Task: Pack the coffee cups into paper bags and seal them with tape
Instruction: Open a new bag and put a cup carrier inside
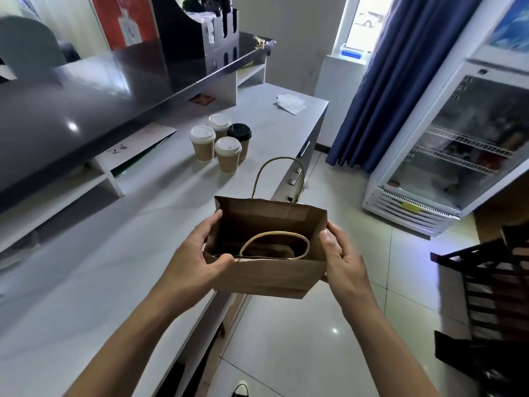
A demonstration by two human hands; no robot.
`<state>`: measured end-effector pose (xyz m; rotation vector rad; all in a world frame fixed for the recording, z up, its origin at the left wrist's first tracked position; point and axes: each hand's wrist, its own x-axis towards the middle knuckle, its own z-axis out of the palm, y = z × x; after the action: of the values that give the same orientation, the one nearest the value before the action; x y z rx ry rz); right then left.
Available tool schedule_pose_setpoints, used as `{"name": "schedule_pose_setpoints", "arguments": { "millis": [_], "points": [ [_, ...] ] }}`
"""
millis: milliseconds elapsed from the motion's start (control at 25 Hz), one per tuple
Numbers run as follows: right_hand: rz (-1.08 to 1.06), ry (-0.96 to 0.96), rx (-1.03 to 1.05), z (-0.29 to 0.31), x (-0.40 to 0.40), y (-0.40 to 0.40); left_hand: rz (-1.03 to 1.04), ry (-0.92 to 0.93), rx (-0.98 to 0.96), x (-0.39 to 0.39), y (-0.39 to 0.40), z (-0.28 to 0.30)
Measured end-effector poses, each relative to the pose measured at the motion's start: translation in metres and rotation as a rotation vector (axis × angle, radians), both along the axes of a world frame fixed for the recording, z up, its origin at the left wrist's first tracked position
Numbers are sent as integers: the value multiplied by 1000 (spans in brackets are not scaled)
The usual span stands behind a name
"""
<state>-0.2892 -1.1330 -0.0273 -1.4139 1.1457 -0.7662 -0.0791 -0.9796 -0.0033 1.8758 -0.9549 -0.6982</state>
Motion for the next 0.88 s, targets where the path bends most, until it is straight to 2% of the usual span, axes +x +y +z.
{"name": "schedule_pose_setpoints", "arguments": {
  "millis": [400, 880],
  "points": [
    [61, -15, 21, -7, 13, -114, 47, 33, 18, 4, -101, -5],
    [334, -14, 39, -12, 29, -292, 290, -4, 26, -31, -231, -7]
  ]
}}
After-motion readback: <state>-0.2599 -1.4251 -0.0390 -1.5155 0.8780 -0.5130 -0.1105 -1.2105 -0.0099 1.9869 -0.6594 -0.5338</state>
